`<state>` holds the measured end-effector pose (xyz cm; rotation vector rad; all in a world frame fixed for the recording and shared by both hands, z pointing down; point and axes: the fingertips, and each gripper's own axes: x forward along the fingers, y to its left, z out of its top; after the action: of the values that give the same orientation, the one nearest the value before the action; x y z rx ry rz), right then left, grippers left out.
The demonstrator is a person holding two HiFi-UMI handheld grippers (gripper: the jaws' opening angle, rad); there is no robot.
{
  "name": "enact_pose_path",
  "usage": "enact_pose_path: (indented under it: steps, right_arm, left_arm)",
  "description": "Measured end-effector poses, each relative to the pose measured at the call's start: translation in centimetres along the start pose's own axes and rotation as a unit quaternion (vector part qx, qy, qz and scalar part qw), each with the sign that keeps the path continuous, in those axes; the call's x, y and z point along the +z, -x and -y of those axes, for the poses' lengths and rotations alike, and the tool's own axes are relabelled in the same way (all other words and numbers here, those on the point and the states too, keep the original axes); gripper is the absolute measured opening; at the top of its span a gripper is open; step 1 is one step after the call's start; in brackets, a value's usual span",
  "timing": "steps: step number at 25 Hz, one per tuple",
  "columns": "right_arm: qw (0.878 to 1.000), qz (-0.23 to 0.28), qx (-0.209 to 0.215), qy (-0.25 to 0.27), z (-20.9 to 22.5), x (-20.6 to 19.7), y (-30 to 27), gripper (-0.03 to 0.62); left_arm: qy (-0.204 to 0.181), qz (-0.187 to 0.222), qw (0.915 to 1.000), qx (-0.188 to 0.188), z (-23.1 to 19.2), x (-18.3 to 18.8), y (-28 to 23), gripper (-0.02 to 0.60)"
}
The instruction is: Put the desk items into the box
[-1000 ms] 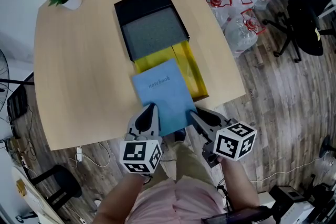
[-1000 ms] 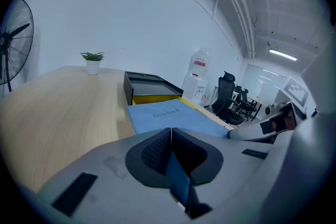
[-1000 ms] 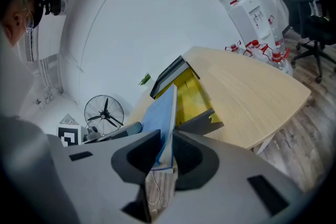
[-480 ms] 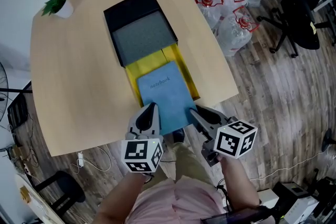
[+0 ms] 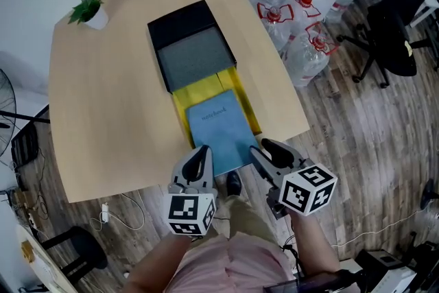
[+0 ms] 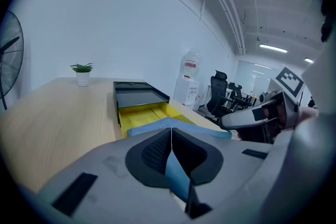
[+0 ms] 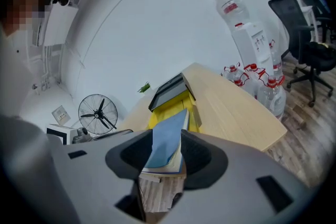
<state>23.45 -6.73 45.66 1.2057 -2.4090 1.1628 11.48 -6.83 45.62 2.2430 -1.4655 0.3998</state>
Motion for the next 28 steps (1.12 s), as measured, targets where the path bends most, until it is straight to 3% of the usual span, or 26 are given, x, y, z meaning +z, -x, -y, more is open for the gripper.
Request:
enact_pose_path:
  steps: [5, 12, 16, 28]
  right_arm:
    - [0.999, 0.004, 0.002, 0.038, -1.9, 0.8, 1.1, 0.166]
    - [0.999, 0.001, 0.018, 0.04, -3.6, -0.9, 1.6, 0.115]
    - [0.997, -0.023, 0.035, 0.057, -4.3, -2.4, 1.8, 0.044]
    - [0.994, -0.073, 0.017, 0.08, -3.3, -4.9, 1.3, 0.032]
  left_arm:
    - [-0.022, 0.016, 0.9996, -0.01, 1.3, 1.4, 1.8, 0.012]
    - [-0.042, 0.016, 0.9982, -0.04, 3.5, 0.8, 3.0, 0.012]
    - [-0.042, 0.006, 0.9974, -0.058, 5.0, -0.5, 3.3, 0.012]
    - [-0.023, -0.012, 0.9956, -0.09, 7.1, -3.0, 2.3, 0.011]
